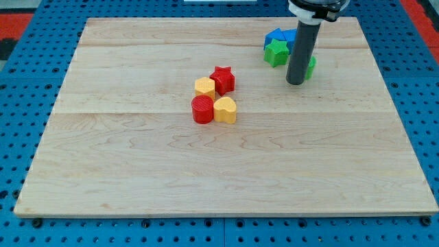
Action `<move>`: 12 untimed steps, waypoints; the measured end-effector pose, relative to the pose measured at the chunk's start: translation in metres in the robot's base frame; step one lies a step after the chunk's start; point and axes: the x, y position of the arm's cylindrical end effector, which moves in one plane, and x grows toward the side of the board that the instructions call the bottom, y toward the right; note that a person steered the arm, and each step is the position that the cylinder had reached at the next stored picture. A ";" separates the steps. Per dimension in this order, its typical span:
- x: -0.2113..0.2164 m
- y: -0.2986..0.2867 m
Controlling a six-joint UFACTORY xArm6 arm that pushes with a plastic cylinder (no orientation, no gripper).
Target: Move the green circle below the green star
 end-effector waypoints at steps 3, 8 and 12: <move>0.011 0.025; 0.025 -0.060; -0.038 0.115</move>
